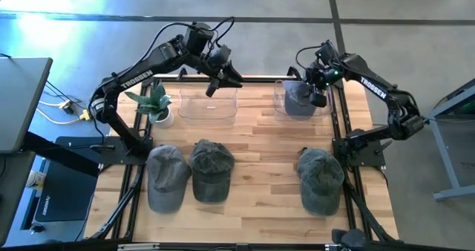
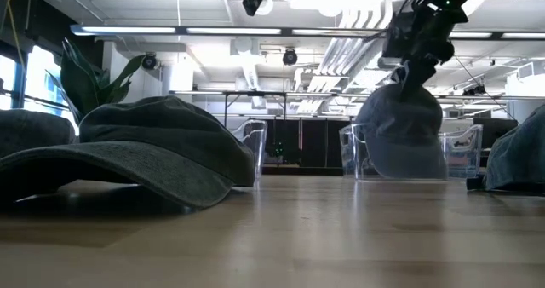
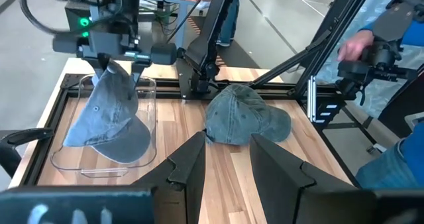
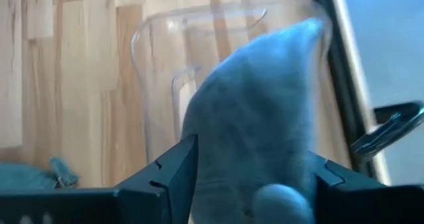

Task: Pick & Place hat
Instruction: Put the right gray cap into the right transparent bin

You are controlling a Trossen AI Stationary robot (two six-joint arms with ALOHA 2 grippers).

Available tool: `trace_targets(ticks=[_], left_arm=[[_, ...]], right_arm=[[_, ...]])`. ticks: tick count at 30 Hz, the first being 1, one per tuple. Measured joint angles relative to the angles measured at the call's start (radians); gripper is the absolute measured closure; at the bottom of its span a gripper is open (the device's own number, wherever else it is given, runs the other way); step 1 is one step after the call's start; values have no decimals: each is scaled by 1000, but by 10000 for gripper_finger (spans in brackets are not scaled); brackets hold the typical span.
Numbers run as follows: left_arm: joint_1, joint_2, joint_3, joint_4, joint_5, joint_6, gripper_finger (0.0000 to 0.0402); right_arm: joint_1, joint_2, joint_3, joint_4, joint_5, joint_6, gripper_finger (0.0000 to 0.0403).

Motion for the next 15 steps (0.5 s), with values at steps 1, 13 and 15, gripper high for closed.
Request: trace_targets(ticks=[1,13,15], left_arm=[[0,0,0,0,0,0,287],[0,0,0,0,1,-19,287],[0,0,0,1,1,-19,287]], right_arm=[[1,0,11,3,-3,-2,232],[1,0,23,42,132,-61,234],[1,0,22,49,146,-60,223]])
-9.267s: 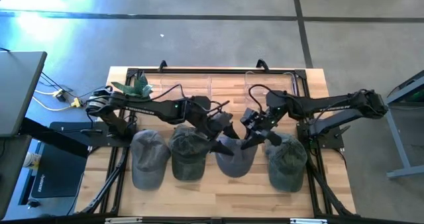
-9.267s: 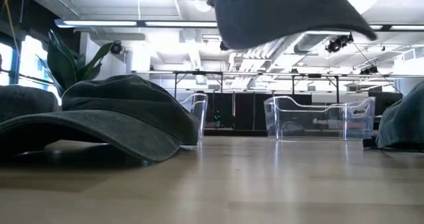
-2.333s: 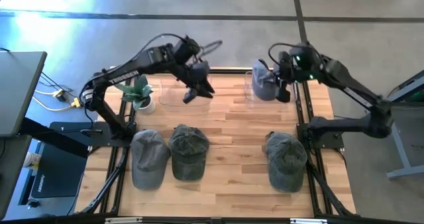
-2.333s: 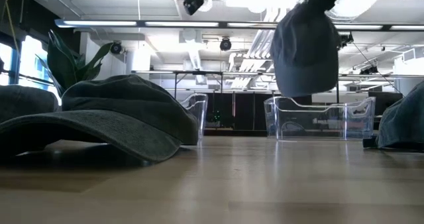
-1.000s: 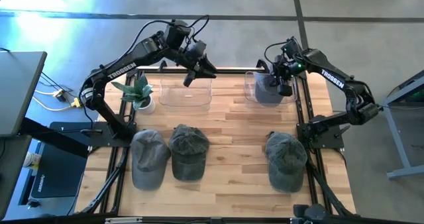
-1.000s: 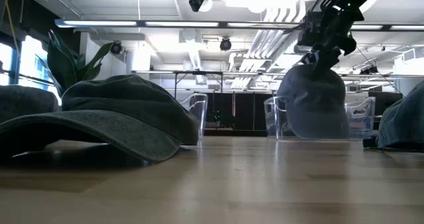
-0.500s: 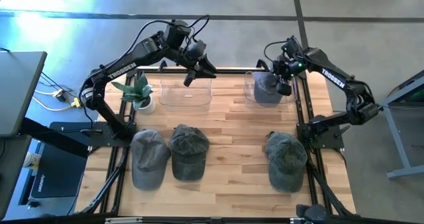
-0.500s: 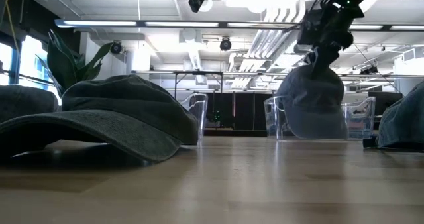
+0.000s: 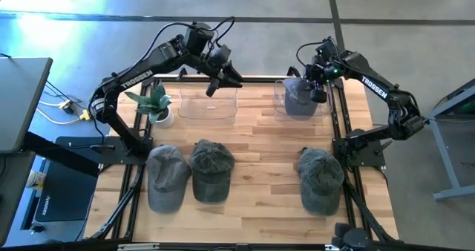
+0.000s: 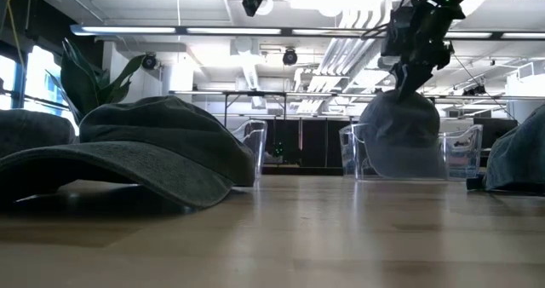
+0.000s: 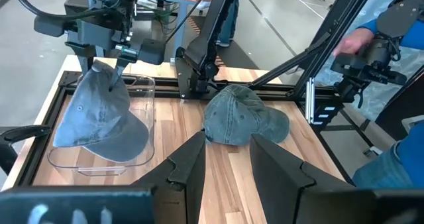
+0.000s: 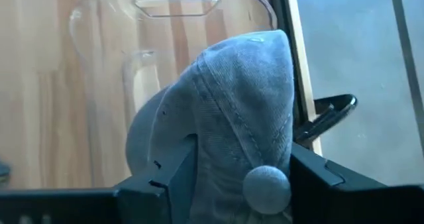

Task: Pick & Place hat
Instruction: Put the right gray cap into the right transparent bin, then put the left blue cap into the left transparent bin

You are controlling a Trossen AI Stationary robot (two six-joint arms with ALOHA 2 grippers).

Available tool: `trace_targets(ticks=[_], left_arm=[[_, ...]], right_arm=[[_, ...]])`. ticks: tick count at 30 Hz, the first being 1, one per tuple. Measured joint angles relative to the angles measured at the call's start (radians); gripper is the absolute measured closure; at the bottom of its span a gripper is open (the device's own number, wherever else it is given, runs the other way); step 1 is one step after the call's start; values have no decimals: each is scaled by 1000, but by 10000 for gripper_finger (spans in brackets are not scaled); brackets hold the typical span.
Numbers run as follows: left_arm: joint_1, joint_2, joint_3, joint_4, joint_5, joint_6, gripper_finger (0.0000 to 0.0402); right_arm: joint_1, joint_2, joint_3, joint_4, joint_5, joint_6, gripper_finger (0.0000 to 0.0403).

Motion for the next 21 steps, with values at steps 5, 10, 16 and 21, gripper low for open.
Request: trace_targets(ticks=[5,10,16,21], left_arm=[[0,0,0,0,0,0,287],[0,0,0,0,0,-1,287],[0,0,0,0,0,-6,287],[0,0,0,0,-1,-6,287]], right_arm=[[0,0,-1,26,32,19,181],[1,-6,-1,44,51,40,146],[24,-76,-1,24,185,110,140],[60,-169,-1,79,293,200,139]])
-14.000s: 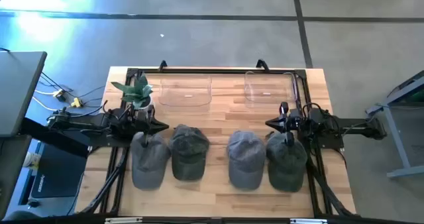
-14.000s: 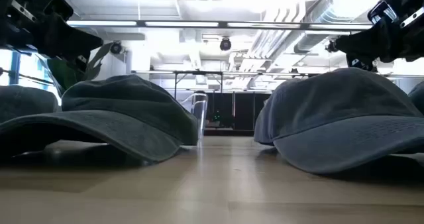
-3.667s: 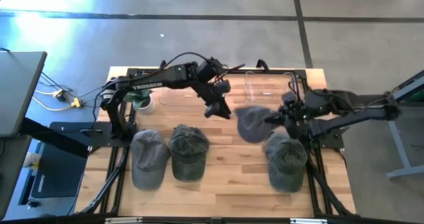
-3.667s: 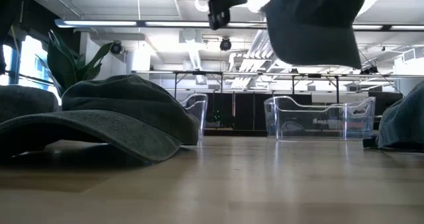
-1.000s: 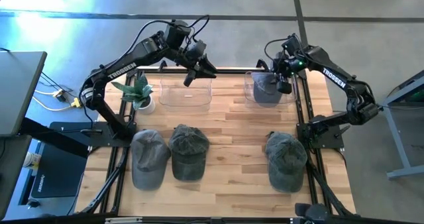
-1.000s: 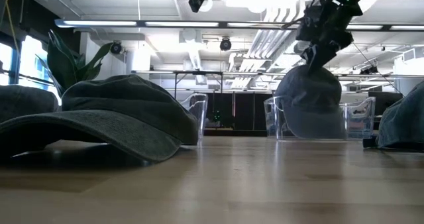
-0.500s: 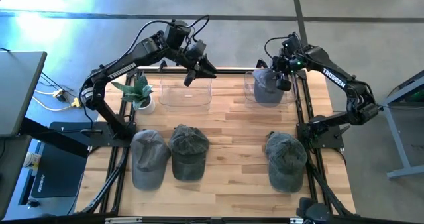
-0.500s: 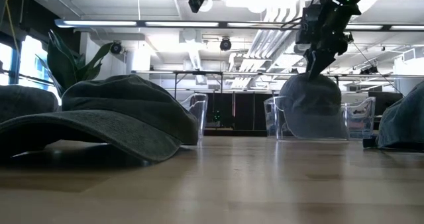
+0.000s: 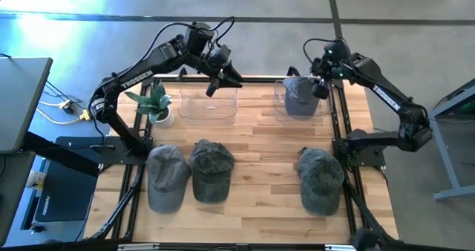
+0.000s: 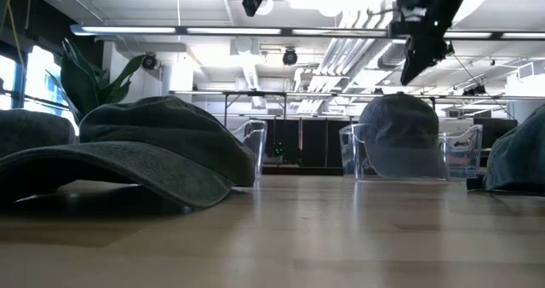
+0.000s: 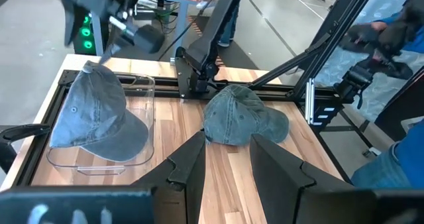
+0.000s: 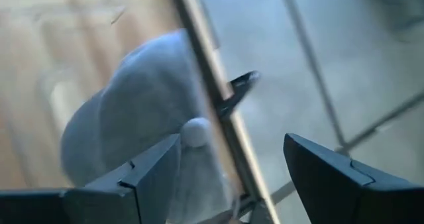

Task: Pick & Place hat
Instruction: Put the left blue cap into the left transparent bin

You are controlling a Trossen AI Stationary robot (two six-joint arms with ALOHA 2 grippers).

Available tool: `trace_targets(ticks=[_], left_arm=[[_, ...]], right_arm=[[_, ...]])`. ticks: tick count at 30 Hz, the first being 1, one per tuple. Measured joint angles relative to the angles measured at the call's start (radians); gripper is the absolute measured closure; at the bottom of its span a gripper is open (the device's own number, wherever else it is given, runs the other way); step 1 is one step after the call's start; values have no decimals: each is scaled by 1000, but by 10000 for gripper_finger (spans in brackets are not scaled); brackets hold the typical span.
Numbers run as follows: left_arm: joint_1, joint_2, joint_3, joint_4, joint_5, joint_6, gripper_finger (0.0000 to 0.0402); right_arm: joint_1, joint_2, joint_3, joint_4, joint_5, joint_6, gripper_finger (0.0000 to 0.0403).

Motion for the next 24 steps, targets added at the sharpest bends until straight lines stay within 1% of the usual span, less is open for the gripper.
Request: trace_targets(ticks=[2,4,6,9,10,12,14,16,18,22,24], left_arm=[[0,0,0,0,0,0,287],[0,0,0,0,0,4,287],[0,0,0,2,-7,4,287],[0,1,0,5,-14,5,287],[0,7,0,16,-14,6,287],[-7,30,0,50,-6,6,287],[-6,52,-2,64,10,6,287],[-7,64,-3,94,16,6,287],[-7,66,-1,98,32,3,287],[-20,86,0,77,62,2,287],[-35,91,0,66,66,3,287]], right_arm=[[18,-38,0,35,31,103,139],[36,-78,0,69,10,254,139],[56,-112,0,90,-73,419,139],[97,-144,0,142,-269,636,139],[115,-149,0,152,-335,685,139],[162,-151,0,165,-433,752,139],[226,-150,0,143,-480,798,139],[300,-148,0,106,-480,836,139],[379,-148,0,49,-451,874,139],[532,-148,0,-34,-338,974,139],[602,-142,0,-43,-285,1015,139]])
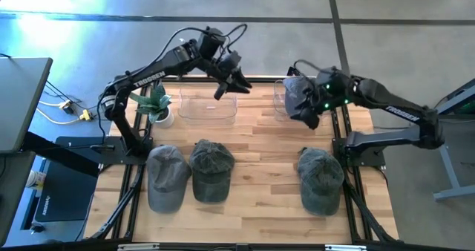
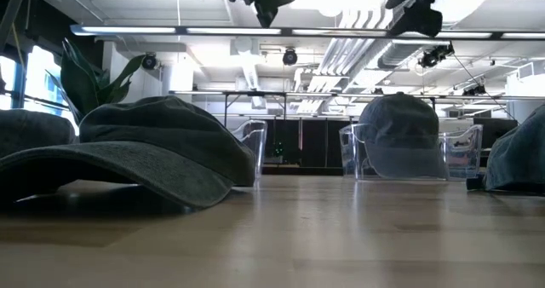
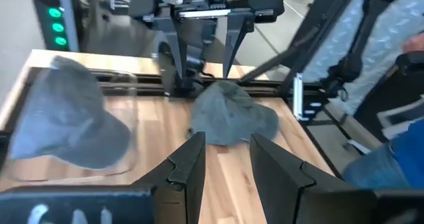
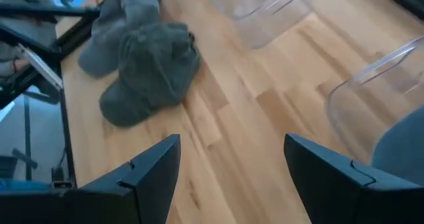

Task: Pick & Place hat
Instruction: Put the left blue cap into the left transparent bin

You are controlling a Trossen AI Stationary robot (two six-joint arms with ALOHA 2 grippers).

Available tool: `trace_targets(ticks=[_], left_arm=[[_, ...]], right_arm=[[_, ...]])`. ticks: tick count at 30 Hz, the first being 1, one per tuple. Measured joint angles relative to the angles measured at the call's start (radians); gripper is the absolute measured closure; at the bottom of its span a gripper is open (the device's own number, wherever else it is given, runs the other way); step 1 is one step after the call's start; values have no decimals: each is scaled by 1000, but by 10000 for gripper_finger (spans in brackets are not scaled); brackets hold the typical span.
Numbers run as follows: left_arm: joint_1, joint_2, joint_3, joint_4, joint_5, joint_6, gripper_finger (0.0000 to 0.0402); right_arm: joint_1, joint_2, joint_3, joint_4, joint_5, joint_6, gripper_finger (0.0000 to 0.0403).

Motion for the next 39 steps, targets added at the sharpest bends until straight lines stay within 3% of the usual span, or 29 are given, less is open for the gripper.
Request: trace_targets(ticks=[6,11,20,22,32,35,39], left_arm=[[-21,0,0,-113,10,2,287],[-58,0,0,-285,-6,58,287],[-280,-16,-1,-791,-273,162,287],[-345,-16,-23,-852,-292,137,287],[-580,-38,-327,-805,-327,-253,287],[-625,-101,-434,-683,-348,-372,287],[-675,-279,-579,-426,-417,-570,287]], right_arm=[[149,38,0,-6,74,82,139],[228,115,0,-7,73,94,139],[373,216,0,-6,113,16,139],[402,217,0,-2,143,13,139],[577,221,0,133,269,-19,139],[633,225,-1,180,274,1,139],[709,245,-1,246,309,10,139]])
